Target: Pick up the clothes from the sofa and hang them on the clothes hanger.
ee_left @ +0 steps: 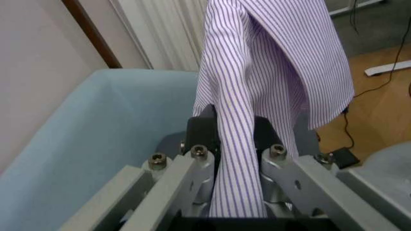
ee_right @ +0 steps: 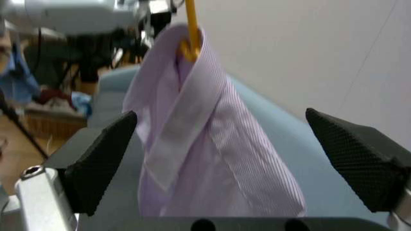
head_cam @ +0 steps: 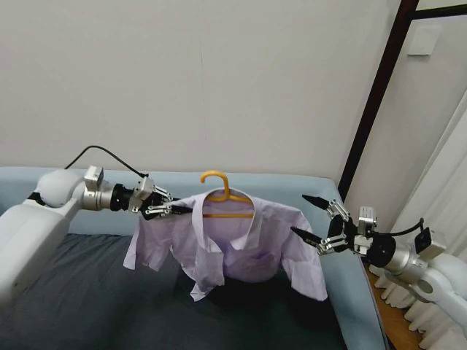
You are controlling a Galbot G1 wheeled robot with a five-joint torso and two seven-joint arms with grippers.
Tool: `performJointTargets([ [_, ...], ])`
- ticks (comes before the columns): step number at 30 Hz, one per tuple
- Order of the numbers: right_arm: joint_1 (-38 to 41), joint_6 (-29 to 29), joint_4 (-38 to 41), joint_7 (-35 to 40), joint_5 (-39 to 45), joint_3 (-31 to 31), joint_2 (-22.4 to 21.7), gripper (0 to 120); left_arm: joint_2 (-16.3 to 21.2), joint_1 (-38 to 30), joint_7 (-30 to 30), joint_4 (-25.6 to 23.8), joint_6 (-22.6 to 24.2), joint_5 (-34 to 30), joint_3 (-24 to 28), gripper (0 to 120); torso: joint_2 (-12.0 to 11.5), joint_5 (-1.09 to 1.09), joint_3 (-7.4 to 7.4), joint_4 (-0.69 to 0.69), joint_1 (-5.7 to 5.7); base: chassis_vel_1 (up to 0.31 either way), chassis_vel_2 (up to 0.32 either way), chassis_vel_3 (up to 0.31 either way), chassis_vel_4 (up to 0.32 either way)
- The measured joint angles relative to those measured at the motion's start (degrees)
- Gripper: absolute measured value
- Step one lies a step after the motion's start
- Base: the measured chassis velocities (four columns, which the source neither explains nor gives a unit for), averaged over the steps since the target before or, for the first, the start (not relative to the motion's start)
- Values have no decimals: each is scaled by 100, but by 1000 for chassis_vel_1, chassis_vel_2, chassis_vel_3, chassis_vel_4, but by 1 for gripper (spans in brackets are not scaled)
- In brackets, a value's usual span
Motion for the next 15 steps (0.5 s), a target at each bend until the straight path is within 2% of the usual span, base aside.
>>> performJointTargets([
  [5,23,-307,-137,39,-547,-100,-118,100,-297,-137,248,167,-6,243,148,7,0,0,0,6,0,0,0,0,0],
  [6,-55,-326,-158,61,-583,-62,-136,100,-409,-273,325,265,-12,296,251,7,0,2,0,5,0,0,0,0,0],
  [7,-129,-324,-192,114,-578,-24,-145,100,-525,-410,401,351,-16,351,349,7,0,2,0,-3,0,0,0,0,0],
  [9,-150,-313,-268,227,-534,-25,-100,100,-646,-557,488,445,-17,413,464,7,0,3,0,-5,0,0,0,0,0],
  [15,-149,-293,-362,237,-543,-29,-36,99,-726,-679,532,543,-19,436,543,7,0,2,0,-4,0,0,0,0,0],
])
